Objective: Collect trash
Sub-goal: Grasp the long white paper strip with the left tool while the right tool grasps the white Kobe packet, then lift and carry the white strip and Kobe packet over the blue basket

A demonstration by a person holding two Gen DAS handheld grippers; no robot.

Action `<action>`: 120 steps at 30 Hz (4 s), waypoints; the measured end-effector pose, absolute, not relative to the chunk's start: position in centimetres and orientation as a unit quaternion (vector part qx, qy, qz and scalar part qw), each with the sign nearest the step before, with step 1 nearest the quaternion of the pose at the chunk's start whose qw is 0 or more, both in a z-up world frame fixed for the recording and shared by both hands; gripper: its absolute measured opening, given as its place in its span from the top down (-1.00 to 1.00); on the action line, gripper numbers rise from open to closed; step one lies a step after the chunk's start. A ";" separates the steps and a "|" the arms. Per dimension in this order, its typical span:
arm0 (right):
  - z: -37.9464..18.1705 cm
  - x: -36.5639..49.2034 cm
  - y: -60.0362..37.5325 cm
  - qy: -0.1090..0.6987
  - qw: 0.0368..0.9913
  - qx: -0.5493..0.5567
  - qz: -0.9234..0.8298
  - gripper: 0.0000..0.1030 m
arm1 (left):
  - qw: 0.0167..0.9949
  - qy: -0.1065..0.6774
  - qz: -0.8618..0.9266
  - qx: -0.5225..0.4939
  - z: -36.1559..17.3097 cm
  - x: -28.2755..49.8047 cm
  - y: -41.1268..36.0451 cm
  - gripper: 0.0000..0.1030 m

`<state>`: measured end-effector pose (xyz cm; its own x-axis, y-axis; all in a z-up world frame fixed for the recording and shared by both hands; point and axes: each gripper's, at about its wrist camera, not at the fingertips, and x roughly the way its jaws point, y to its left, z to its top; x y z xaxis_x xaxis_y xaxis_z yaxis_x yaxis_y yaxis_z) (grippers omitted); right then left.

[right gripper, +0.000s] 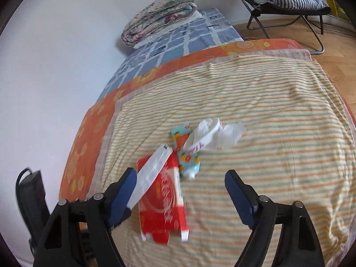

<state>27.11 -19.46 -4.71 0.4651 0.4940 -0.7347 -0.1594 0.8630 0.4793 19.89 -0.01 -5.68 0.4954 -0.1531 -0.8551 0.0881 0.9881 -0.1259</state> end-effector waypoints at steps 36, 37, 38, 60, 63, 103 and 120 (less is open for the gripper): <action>-8.3 33.2 -18.9 0.499 0.828 0.201 0.160 0.81 | 0.849 0.522 -0.074 -0.027 -8.5 22.9 -0.3 -0.11; -8.1 33.1 -18.8 0.496 0.830 0.196 0.162 0.81 | 0.850 0.522 -0.074 -0.027 -8.5 22.9 -0.4 -0.04; -7.8 33.0 -18.7 0.493 0.834 0.187 0.164 0.81 | 0.850 0.521 -0.075 -0.025 -8.4 22.9 -0.5 0.05; -3.5 30.8 -18.1 0.446 0.858 0.137 0.214 0.81 | 0.857 0.509 -0.061 -0.044 -7.4 22.3 0.4 0.61; -3.2 30.2 -17.9 0.447 0.860 0.123 0.213 0.81 | 0.860 0.505 -0.059 -0.042 -6.9 21.9 0.6 0.62; 0.3 12.2 -17.3 0.418 0.871 -0.042 0.254 0.81 | 0.874 0.470 -0.121 0.004 -1.6 6.9 -1.4 0.62; -3.4 5.7 -17.7 0.451 0.847 -0.063 0.274 0.81 | 0.836 0.520 -0.168 0.053 -6.7 -0.2 -4.4 0.62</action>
<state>5.65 -17.68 -3.36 0.4435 0.4076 -0.7982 -0.5219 0.8415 0.1398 -0.17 -4.35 -6.73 0.4039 -0.2251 -0.8866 0.3356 0.9381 -0.0853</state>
